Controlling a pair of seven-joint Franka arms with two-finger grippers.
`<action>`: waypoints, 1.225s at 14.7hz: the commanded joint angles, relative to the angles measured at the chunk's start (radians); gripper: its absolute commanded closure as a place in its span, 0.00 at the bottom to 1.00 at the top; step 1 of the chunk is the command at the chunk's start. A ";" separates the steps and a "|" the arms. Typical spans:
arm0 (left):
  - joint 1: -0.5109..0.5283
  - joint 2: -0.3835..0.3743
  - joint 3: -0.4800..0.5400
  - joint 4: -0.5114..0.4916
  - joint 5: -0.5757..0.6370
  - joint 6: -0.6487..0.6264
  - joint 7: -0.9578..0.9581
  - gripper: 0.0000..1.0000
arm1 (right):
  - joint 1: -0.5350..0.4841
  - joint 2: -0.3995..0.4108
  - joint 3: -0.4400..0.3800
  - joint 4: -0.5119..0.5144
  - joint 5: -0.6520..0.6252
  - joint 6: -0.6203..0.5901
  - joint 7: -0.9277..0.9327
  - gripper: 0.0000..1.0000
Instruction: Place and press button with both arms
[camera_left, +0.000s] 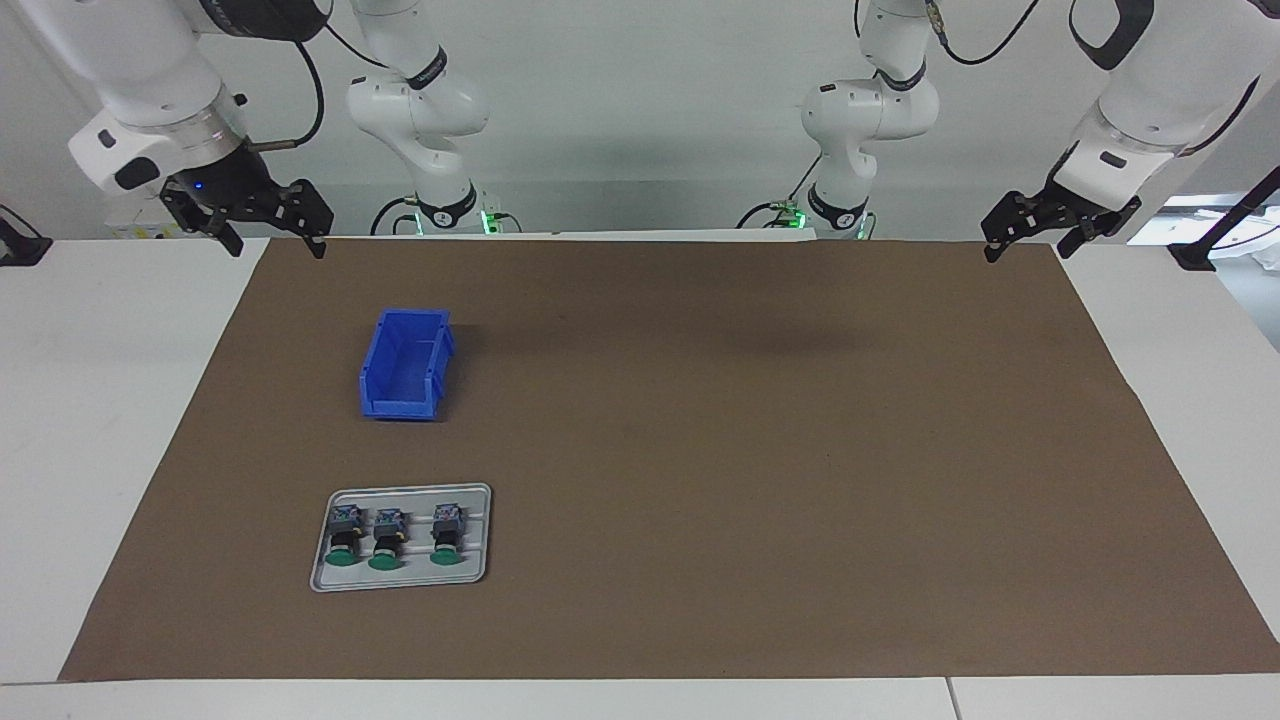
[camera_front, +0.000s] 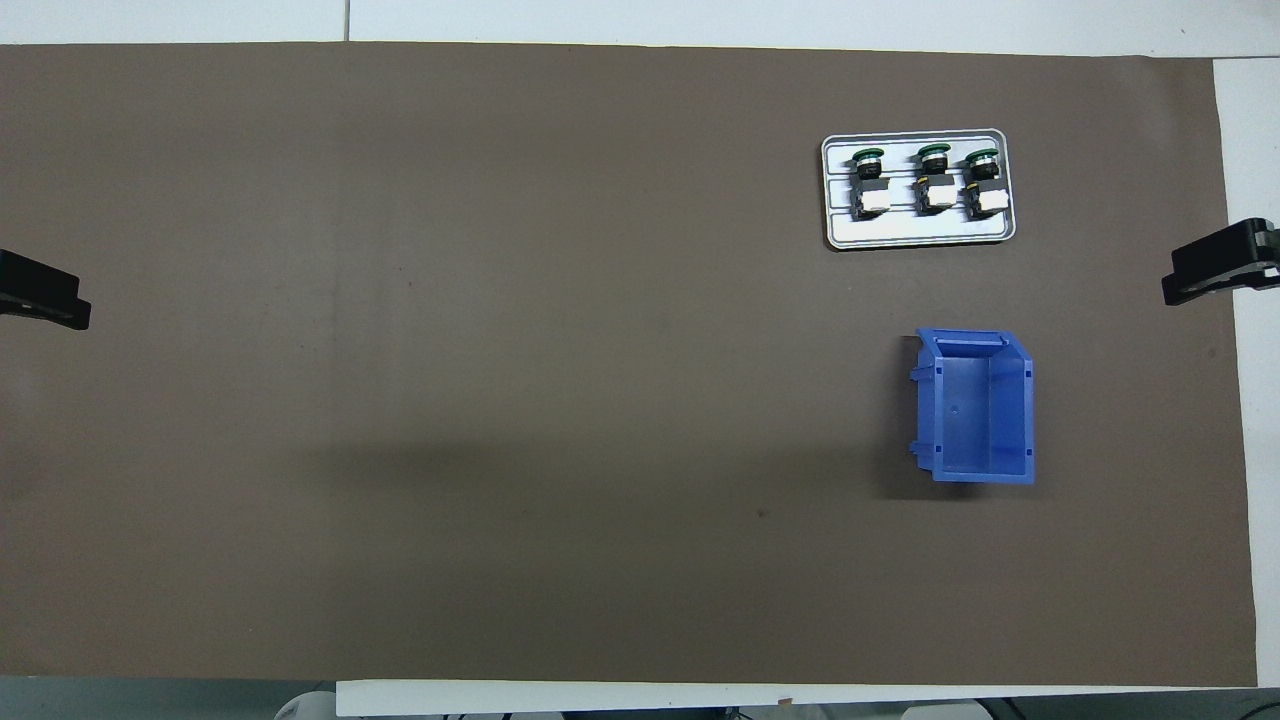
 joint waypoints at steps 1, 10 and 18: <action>-0.008 -0.025 0.006 -0.025 0.002 -0.006 0.011 0.00 | -0.018 -0.016 0.007 -0.019 -0.002 -0.001 0.011 0.00; -0.007 -0.031 0.008 -0.020 0.002 -0.003 0.014 0.00 | 0.088 0.181 0.059 -0.022 0.037 0.291 0.141 0.03; -0.011 -0.036 -0.001 -0.015 -0.001 0.000 0.011 0.00 | 0.128 0.462 0.062 0.001 0.021 0.690 0.162 0.05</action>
